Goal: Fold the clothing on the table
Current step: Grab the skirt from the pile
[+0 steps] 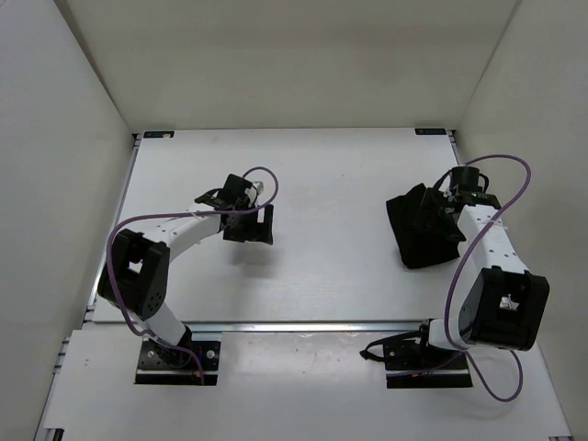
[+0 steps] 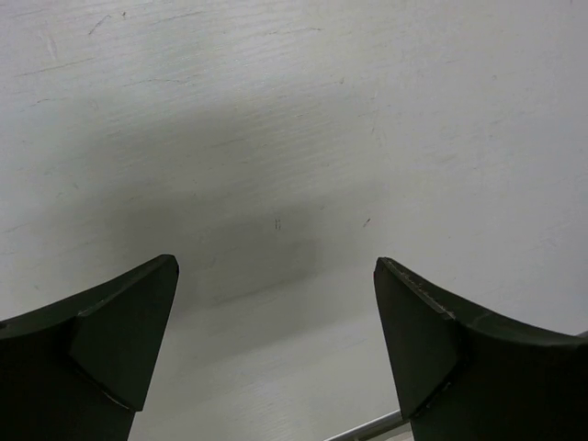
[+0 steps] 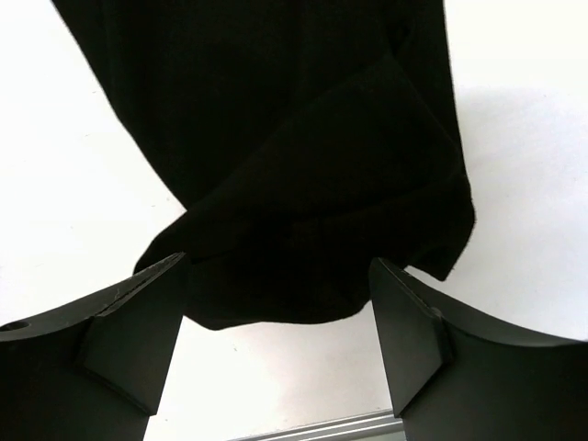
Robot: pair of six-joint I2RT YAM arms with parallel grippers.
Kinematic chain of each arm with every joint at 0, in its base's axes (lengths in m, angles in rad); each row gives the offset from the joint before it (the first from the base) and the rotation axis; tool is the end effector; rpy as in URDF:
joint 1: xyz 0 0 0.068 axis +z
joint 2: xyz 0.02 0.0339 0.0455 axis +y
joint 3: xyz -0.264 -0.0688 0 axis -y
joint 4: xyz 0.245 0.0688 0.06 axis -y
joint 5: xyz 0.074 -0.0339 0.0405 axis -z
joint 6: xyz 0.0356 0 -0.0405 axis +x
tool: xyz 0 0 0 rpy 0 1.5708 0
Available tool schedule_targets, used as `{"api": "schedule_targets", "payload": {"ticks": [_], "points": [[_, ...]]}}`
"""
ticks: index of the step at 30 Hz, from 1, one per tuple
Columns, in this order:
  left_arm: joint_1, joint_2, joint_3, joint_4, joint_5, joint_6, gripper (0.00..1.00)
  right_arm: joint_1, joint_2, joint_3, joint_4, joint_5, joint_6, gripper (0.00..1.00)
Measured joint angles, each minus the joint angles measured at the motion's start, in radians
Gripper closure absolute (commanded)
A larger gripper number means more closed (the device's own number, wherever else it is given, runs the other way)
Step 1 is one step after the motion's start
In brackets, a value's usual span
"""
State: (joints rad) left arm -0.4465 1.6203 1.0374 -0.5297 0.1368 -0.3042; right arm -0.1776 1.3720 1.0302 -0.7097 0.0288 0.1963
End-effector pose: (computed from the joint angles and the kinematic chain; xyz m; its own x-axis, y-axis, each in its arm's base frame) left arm 0.2856 -0.1421 0.1944 -0.9162 0.1097 -0.3854 0.2177 0.9437 -0.2492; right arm 0.2687 -0.0493 0.2516 -0.8009 0.3418 -0.4916 0.3537 0.9326 0.0723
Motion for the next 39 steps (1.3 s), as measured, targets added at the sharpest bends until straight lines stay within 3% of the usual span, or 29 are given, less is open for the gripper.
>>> {"api": "schedule_targets", "payload": {"ticks": [14,29,32,34,35,36,37,39], "points": [[-0.112,-0.022,0.000,0.066,0.072,0.010,0.01,-0.124,-0.084,-0.153,0.025,-0.005,0.022,0.21],[-0.048,-0.161,-0.096,0.113,0.138,0.000,0.01,-0.189,0.018,-0.157,0.151,-0.029,0.106,0.23],[-0.044,-0.162,-0.107,0.127,0.142,-0.002,0.01,-0.190,0.022,-0.157,0.175,-0.029,0.120,0.40],[-0.043,-0.162,-0.113,0.133,0.146,-0.003,0.02,-0.190,0.039,-0.150,0.190,-0.026,0.128,0.73],[-0.043,-0.161,-0.113,0.134,0.148,-0.003,0.01,-0.190,0.057,-0.144,0.198,-0.026,0.127,0.81],[-0.043,-0.159,-0.113,0.138,0.149,-0.003,0.02,-0.190,0.075,-0.140,0.203,-0.026,0.132,0.95],[-0.043,-0.157,-0.113,0.139,0.150,-0.003,0.01,-0.190,0.098,-0.136,0.211,-0.024,0.134,1.00],[-0.042,-0.146,-0.113,0.142,0.153,-0.003,0.01,-0.185,0.144,-0.132,0.217,-0.020,0.142,1.00]]}}
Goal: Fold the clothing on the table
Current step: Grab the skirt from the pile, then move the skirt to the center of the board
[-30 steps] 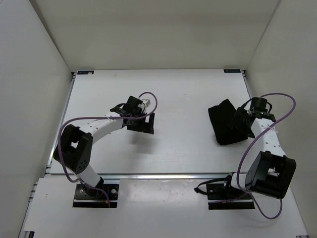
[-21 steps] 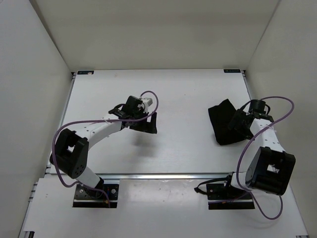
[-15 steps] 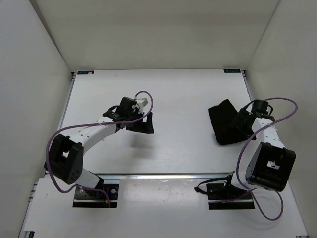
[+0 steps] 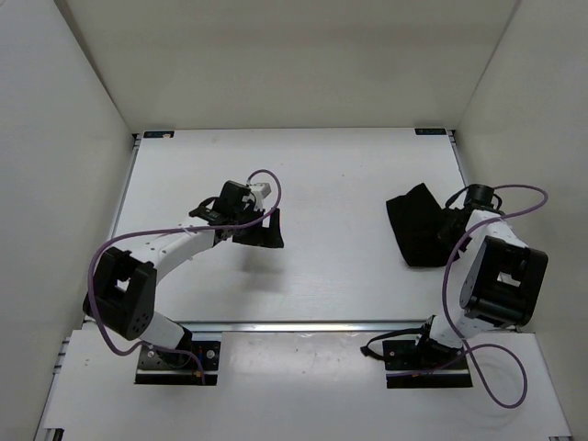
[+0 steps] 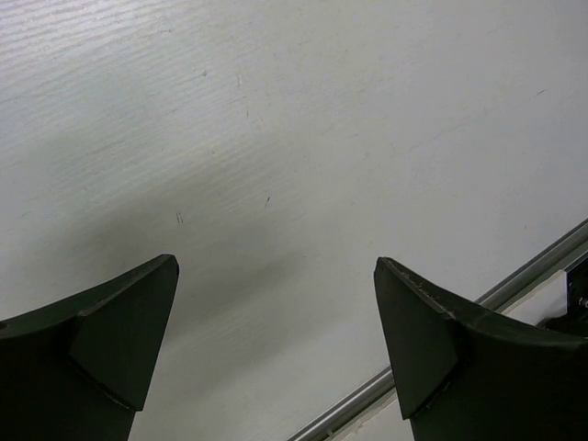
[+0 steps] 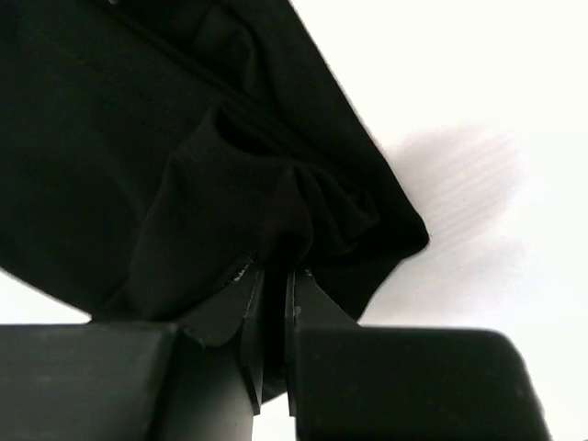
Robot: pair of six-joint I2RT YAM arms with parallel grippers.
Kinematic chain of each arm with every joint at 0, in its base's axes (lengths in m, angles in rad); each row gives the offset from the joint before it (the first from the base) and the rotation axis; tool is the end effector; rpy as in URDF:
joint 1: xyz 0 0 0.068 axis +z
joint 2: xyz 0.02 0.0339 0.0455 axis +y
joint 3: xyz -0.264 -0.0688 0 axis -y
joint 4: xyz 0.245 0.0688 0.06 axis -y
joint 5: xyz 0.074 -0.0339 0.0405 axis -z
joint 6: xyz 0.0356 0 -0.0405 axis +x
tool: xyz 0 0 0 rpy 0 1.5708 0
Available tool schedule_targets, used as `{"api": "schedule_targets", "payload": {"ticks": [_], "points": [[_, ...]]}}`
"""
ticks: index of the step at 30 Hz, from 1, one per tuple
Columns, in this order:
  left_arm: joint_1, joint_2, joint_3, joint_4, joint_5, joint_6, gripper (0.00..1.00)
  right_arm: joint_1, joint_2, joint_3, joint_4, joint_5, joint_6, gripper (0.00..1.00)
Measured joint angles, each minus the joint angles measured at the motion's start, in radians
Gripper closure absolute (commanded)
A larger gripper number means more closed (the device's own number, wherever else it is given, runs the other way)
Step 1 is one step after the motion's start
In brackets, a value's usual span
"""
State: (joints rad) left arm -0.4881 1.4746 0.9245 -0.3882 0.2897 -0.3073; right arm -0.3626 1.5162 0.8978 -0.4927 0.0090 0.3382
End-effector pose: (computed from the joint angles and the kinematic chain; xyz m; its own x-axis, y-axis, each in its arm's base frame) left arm 0.2591 -0.1491 0.2121 -0.8601 0.1284 -0.4938 0.3550 0.8457 -0.3984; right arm 0.2698 -0.1027 0.1857 -0.6715 0.6096 -0.4212 0.6161 0.7752 0.1396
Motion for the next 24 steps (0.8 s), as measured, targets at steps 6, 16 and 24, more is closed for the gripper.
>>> {"api": "schedule_targets", "payload": {"ticks": [6,16,24], "points": [[0.022,0.029,0.009,-0.001,0.009,0.005,0.02,0.068,0.049,0.107,-0.046,-0.003,-0.024,1.00],[0.141,0.037,0.168,-0.026,0.009,0.019,0.01,0.434,0.125,0.901,-0.081,-0.281,-0.034,1.00],[0.267,-0.131,0.267,-0.064,-0.023,0.008,0.01,0.418,-0.164,0.750,0.164,-0.486,0.027,1.00]]}}
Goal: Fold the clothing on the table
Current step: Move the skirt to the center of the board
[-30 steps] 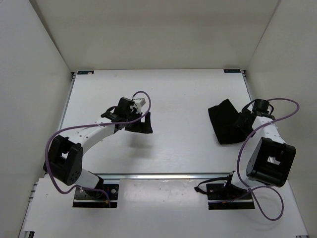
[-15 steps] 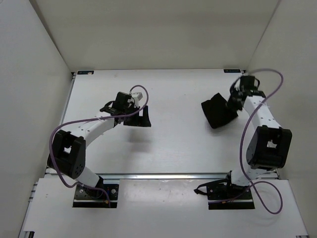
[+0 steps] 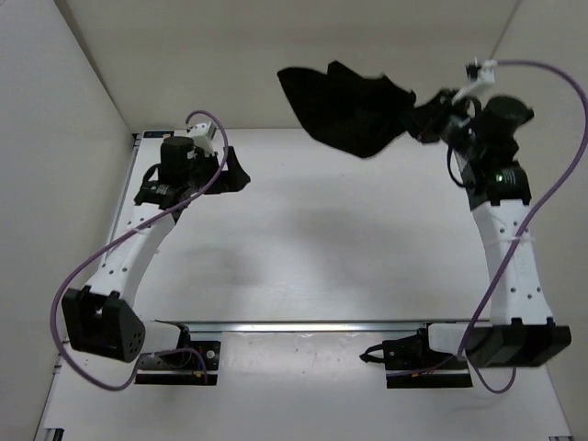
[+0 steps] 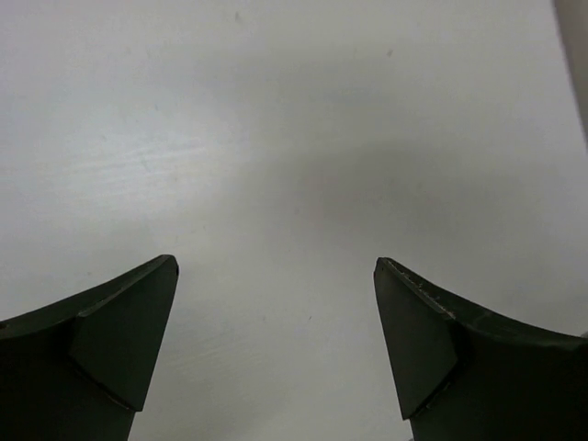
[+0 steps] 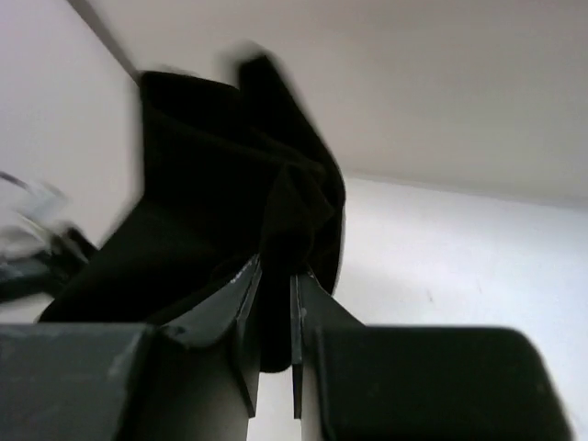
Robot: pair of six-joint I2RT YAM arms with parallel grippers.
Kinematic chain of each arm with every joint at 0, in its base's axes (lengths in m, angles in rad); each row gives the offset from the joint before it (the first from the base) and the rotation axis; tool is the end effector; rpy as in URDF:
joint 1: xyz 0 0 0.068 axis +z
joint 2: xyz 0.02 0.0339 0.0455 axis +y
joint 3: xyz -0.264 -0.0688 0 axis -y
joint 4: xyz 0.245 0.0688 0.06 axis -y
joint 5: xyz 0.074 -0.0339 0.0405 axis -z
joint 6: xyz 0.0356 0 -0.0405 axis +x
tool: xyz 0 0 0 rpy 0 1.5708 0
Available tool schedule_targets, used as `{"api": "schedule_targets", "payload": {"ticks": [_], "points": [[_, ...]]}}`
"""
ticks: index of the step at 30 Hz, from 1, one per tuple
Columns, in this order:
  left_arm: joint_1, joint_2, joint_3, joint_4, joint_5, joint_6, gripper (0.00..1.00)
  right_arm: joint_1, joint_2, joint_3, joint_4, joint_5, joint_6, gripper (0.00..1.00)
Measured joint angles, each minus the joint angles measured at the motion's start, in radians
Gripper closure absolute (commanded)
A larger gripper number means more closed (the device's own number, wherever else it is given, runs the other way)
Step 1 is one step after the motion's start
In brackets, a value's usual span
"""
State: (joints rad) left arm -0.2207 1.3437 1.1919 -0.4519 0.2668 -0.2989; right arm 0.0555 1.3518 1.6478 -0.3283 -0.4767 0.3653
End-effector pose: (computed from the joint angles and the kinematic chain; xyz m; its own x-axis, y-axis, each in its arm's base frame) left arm 0.2917 -0.0751 0.3315 -0.6539 -0.1444 -0.7427 0.2411 0.8907 -0.3855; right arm 0.2837 0.0321 0.4966 -0.2113 0.3062 -0.9282 -0.4622 0.8055 0.3709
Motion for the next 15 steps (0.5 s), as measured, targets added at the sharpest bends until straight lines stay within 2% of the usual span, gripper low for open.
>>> {"api": "schedule_targets", "payload": {"ticks": [2,4,6,9,10,12,15], "points": [[0.001,-0.043,0.041,-0.010,-0.013,0.000,0.02,-0.070,-0.097,-0.255,0.084,-0.059,0.020,1.00],[-0.012,-0.079,0.078,-0.009,-0.021,0.003,0.01,-0.090,-0.092,-0.452,0.140,-0.085,0.032,1.00],[-0.023,-0.108,0.085,-0.008,-0.022,0.003,0.01,-0.068,-0.005,-0.625,0.193,-0.105,0.043,1.00],[-0.039,-0.129,0.072,-0.010,-0.023,0.003,0.02,0.024,0.258,-0.814,0.214,-0.102,0.064,1.00],[-0.043,-0.130,0.059,-0.010,-0.023,0.002,0.01,0.065,0.321,-0.843,0.192,-0.111,0.086,1.00],[-0.051,-0.127,0.025,-0.013,-0.023,0.002,0.02,0.130,0.347,-0.812,0.194,-0.160,0.106,1.00],[-0.060,-0.114,-0.022,-0.020,-0.023,-0.002,0.01,0.201,0.373,-0.649,0.181,-0.166,0.101,1.00]]}}
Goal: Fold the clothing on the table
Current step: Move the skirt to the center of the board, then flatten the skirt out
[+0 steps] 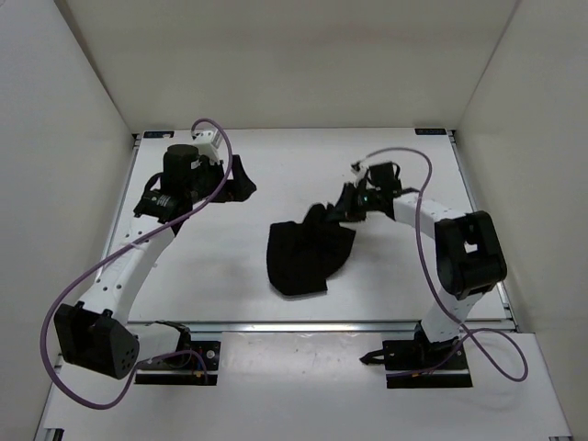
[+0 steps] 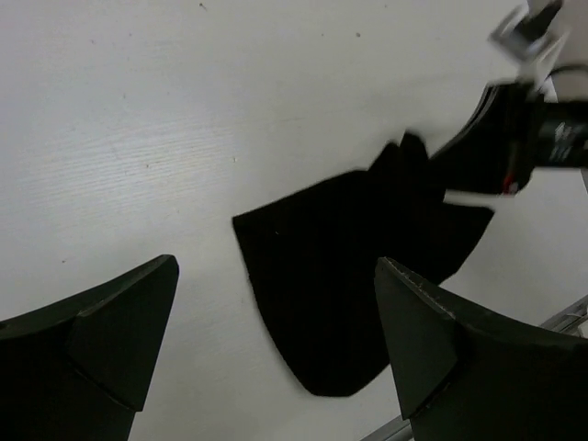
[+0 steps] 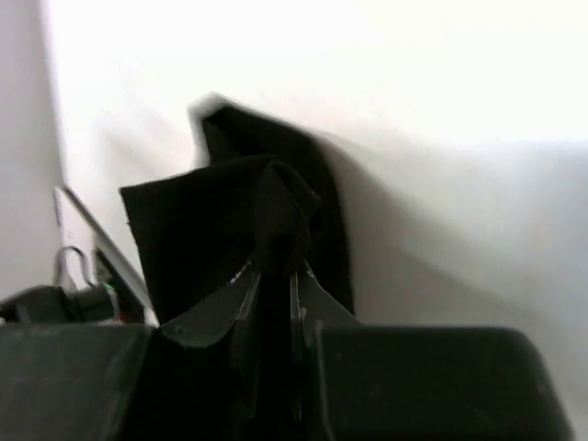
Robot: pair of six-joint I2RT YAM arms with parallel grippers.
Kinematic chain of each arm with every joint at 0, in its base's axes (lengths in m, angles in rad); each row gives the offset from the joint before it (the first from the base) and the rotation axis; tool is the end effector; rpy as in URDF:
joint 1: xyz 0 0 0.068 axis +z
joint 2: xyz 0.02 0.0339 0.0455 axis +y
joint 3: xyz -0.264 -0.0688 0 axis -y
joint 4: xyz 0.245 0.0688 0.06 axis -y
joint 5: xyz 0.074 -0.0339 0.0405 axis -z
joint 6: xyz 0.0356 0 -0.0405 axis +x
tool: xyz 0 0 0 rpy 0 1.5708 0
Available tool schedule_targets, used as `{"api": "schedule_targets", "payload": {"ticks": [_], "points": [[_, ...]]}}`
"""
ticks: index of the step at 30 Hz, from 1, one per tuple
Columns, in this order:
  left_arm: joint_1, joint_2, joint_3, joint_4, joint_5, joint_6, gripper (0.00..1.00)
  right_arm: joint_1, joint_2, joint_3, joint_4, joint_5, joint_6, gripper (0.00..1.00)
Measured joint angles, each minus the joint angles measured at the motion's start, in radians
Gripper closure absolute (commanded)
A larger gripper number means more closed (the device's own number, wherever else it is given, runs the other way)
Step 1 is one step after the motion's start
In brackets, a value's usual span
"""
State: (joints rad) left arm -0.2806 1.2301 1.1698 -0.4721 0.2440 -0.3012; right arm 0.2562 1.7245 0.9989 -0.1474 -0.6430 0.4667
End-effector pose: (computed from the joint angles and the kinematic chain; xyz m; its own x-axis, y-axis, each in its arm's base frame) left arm 0.2604 -0.0840 0.3524 -0.6049 -0.1253 -0.7864 0.3029 0.8771 -0.3727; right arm 0.3326 0.1092 0.1782 -0.9209 0.1310 -0.3671 -0.1804 0.6916 0.6994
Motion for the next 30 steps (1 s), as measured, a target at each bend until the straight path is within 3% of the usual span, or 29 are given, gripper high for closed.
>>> {"api": "schedule_targets", "payload": {"ticks": [2,3,6,9,12,15,16,18,21,24,30], "points": [[-0.003,0.014,-0.008,-0.007,0.000,-0.004,0.01,0.013,0.033,0.175,-0.042,-0.007,-0.007,1.00],[-0.005,0.021,-0.008,-0.007,0.000,-0.007,0.01,0.009,0.050,0.339,-0.061,-0.009,-0.016,1.00],[-0.007,0.027,-0.008,-0.005,0.000,-0.014,0.01,-0.005,0.045,0.520,-0.048,-0.008,-0.019,1.00],[-0.007,0.029,-0.008,0.015,0.000,-0.024,0.01,-0.017,-0.027,0.575,0.014,-0.003,-0.021,1.00],[-0.013,0.043,-0.008,0.037,0.000,-0.034,0.02,-0.030,-0.113,0.490,0.057,-0.002,-0.027,1.00],[-0.037,0.067,-0.008,0.043,-0.001,-0.040,0.01,-0.035,-0.124,0.340,0.012,0.005,-0.066,0.74],[-0.045,0.074,-0.009,0.047,0.000,-0.040,0.02,-0.033,-0.109,0.306,-0.016,0.011,-0.078,0.72],[-0.057,0.082,-0.018,0.055,0.000,-0.041,0.01,-0.019,-0.066,0.206,-0.095,0.035,-0.115,0.55],[-0.070,0.089,-0.036,0.063,0.002,-0.046,0.01,0.014,-0.071,0.023,-0.208,0.066,-0.139,0.39],[-0.083,0.105,-0.056,0.070,0.001,-0.051,0.02,0.006,-0.186,-0.108,-0.251,0.068,-0.134,0.30],[-0.156,0.219,-0.068,0.141,0.003,-0.068,0.01,-0.211,-0.483,-0.154,-0.171,0.106,-0.129,0.29]]}}
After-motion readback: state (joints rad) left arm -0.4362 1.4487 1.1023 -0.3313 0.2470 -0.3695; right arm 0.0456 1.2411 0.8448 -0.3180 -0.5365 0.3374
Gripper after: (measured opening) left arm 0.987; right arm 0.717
